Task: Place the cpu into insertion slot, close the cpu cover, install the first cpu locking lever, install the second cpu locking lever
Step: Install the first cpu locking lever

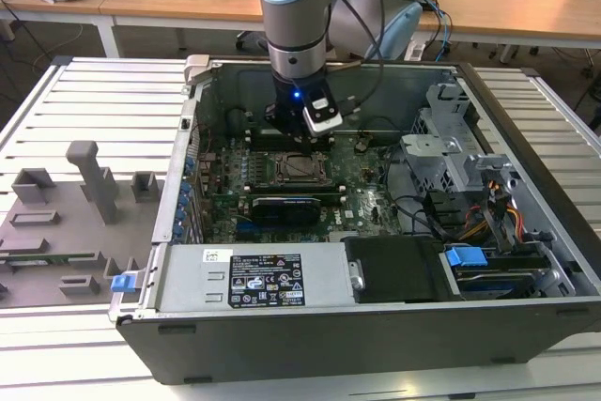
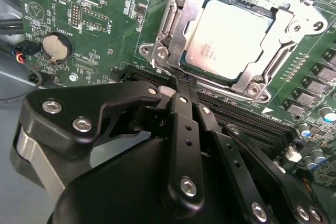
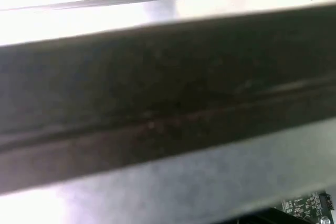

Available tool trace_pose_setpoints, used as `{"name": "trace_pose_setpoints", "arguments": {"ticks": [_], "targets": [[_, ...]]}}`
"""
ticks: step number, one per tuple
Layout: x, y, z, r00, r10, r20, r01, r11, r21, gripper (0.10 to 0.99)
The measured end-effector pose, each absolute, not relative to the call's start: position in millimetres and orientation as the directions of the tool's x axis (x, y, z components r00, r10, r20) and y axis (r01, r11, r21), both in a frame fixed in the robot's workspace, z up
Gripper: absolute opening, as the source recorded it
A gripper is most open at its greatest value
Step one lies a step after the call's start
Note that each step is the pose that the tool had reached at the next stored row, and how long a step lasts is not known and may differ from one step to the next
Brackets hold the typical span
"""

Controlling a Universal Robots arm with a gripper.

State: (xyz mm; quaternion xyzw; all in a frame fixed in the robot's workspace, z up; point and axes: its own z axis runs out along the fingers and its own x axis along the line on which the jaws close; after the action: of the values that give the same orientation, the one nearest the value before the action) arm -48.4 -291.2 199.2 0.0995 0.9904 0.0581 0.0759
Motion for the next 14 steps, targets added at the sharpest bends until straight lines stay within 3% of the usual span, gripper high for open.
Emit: {"name": "trace_pose_setpoints", "arguments": {"ticks": [14], "targets": [[-48.0, -291.2, 202.9, -0.969, 0.206, -0.139, 0.188, 0.973, 0.131, 0.106]]}}
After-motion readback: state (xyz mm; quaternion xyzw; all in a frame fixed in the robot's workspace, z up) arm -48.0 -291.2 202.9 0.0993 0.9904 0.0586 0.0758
